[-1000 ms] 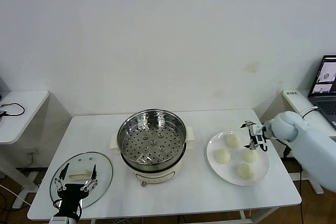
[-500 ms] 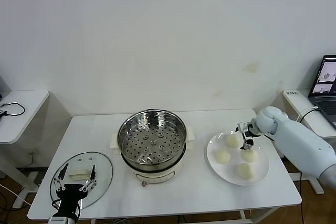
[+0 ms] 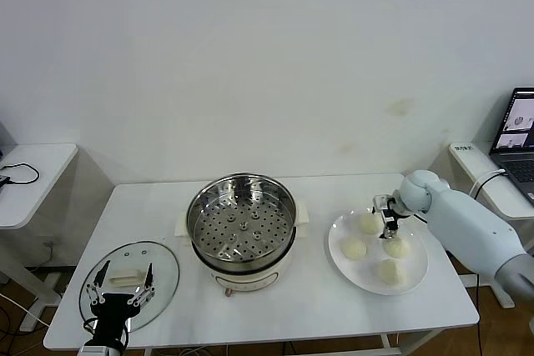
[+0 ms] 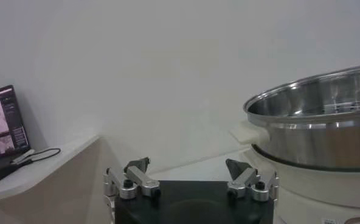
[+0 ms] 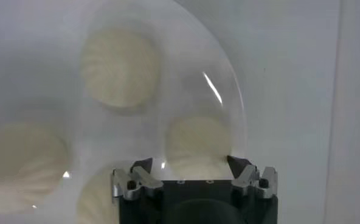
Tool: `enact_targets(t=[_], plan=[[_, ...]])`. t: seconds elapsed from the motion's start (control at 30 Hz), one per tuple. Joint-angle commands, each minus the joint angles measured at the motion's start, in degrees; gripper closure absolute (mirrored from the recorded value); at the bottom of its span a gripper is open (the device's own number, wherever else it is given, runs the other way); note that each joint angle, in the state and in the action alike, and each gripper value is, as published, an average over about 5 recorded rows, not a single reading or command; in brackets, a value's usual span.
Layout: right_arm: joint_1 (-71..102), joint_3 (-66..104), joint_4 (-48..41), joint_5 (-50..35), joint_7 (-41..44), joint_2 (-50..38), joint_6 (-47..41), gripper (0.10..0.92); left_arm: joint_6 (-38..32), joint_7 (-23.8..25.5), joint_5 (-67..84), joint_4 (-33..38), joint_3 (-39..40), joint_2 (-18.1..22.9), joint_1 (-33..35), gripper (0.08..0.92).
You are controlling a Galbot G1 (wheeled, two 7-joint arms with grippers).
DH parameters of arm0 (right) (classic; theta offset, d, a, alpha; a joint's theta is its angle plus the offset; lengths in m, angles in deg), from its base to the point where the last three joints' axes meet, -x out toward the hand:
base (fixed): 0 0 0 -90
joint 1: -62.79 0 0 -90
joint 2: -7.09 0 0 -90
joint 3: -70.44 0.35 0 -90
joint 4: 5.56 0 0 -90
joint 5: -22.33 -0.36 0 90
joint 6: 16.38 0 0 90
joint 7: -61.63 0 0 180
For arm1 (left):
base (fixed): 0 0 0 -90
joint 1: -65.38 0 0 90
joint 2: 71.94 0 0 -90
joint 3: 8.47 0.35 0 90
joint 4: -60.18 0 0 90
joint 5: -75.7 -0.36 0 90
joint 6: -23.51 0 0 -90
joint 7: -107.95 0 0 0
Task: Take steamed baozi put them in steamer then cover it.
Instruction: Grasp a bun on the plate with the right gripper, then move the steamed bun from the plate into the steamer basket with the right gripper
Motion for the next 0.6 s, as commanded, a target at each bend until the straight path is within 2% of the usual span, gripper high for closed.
enact_targets(t=[0.03,0.2,0.6], plan=[[-0.3,-0.5,-0.6,0.0,0.0,0.4,-0.1,0.382,0.0,0.0,0.0,0.0,0.0,0.0,0.0,0.177],[-0.6,-0.5,-0.9,0.0,0.0,0.5,0.2,0.42,-0.1,0.0,0.0,0.1,0.1,0.0,0.0,0.177],[-4.9,-3.0,2.9,-4.9,1.4,-1.5,0.2,0.434,-0.2,0.1,0.1,0.4,0.1,-0.2,0.0,0.177]])
